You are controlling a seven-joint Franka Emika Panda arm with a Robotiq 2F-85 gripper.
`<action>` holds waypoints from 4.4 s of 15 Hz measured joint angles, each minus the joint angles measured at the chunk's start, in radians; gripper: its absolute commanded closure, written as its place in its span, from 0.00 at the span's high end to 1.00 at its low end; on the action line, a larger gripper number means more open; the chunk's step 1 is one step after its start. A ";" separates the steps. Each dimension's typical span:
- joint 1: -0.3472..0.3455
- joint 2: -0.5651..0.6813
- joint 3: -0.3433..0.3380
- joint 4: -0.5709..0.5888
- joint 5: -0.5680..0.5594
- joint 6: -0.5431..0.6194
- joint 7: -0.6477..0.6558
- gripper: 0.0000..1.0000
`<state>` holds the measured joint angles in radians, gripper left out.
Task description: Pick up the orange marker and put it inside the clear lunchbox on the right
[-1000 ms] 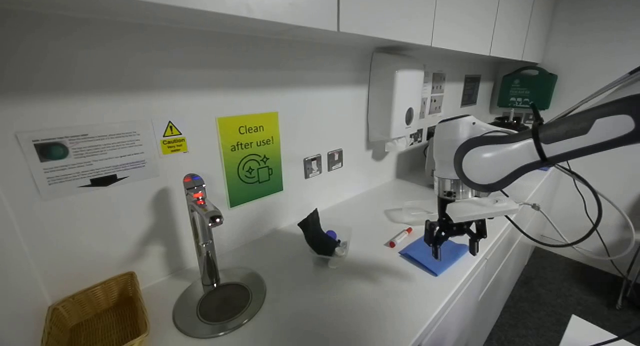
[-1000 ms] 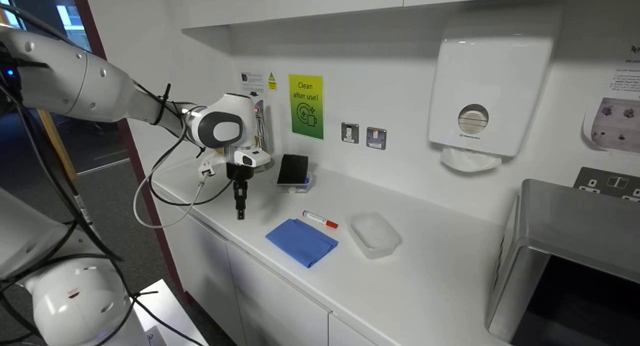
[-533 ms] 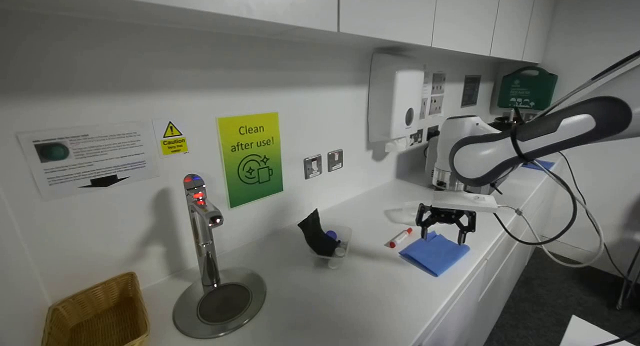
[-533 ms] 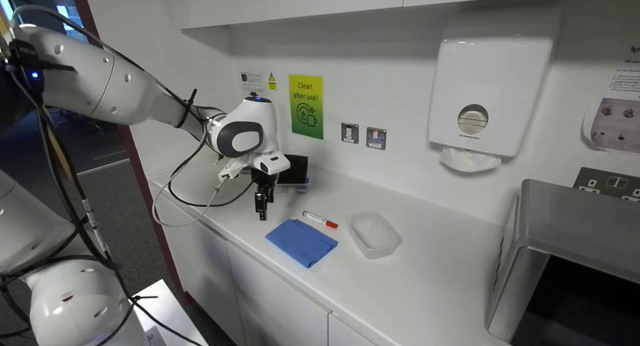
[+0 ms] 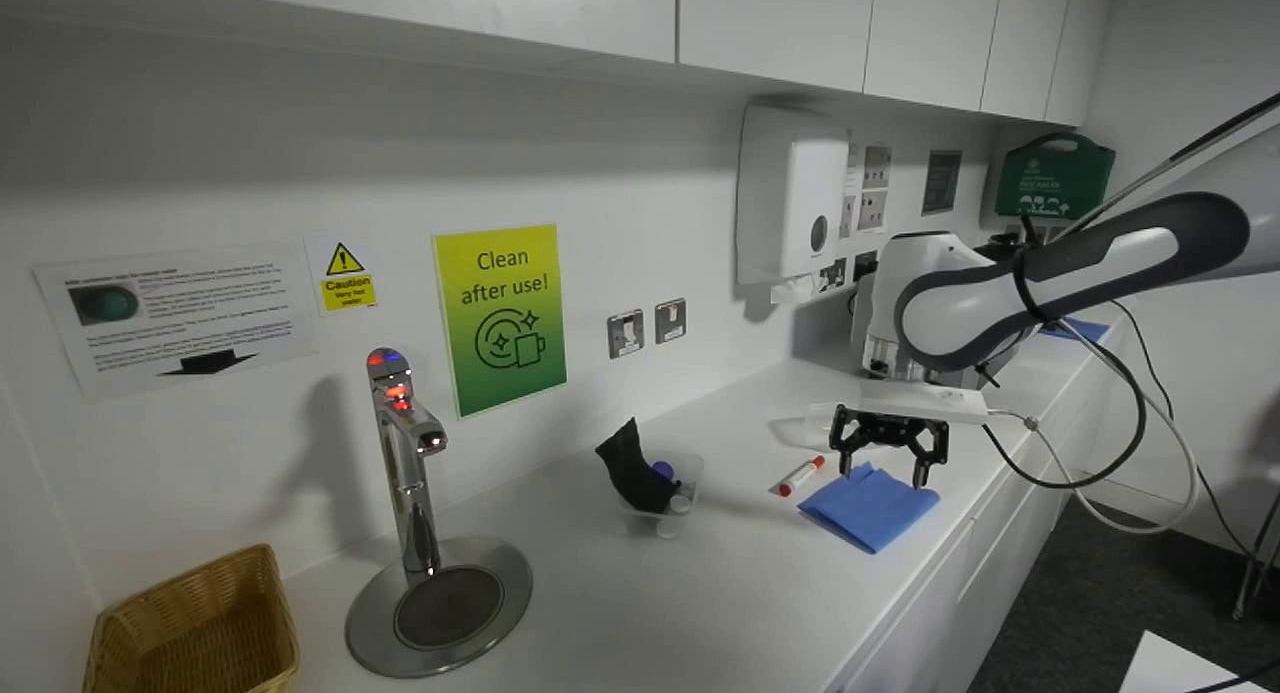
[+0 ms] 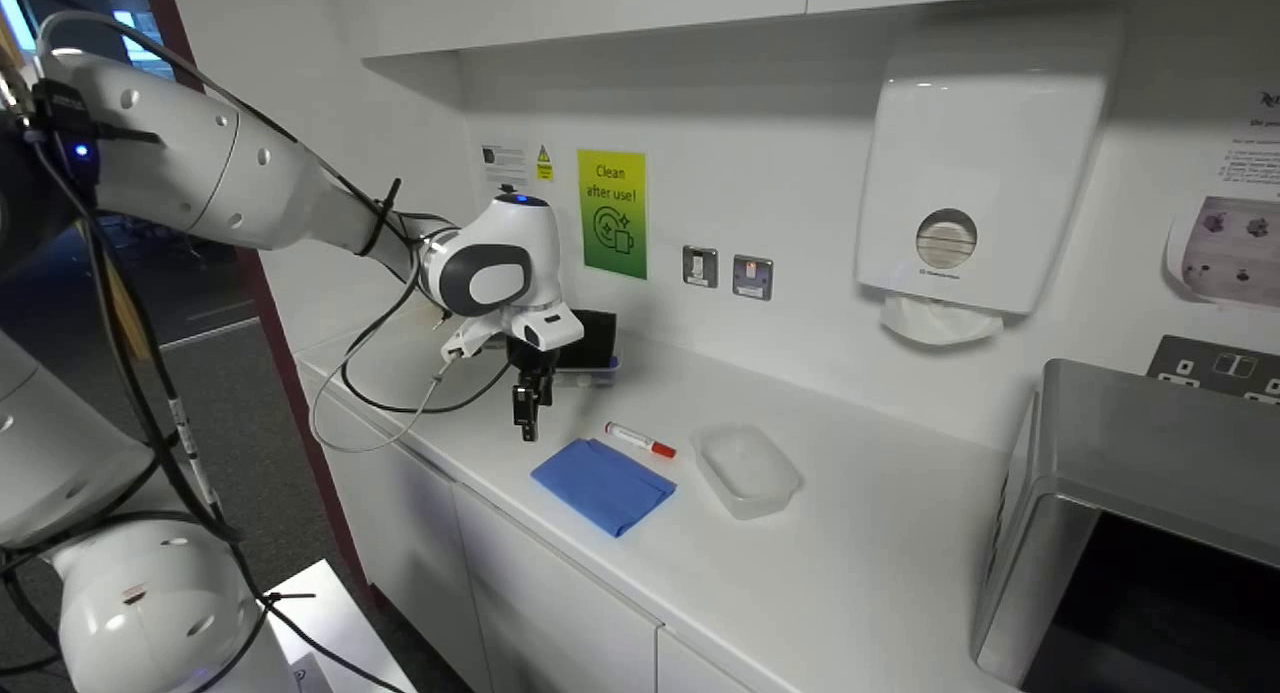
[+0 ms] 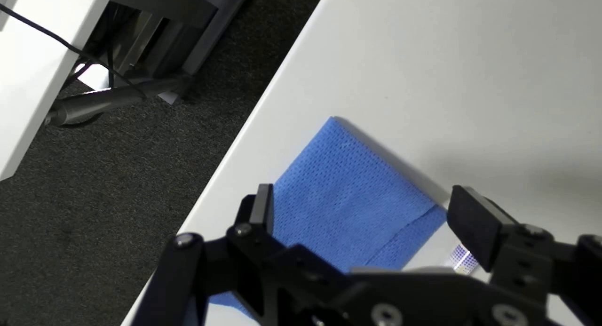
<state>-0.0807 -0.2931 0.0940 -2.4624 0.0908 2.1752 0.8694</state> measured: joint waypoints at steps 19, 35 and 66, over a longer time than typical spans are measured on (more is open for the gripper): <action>-0.028 0.300 -0.066 0.223 -0.293 0.150 0.955 1.00; 0.044 0.423 -0.101 0.346 -0.271 0.150 0.746 1.00; 0.068 0.605 -0.109 0.485 -0.139 0.147 0.563 0.40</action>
<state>-0.0123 0.3117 -0.0148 -1.9774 -0.0481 2.3220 1.4321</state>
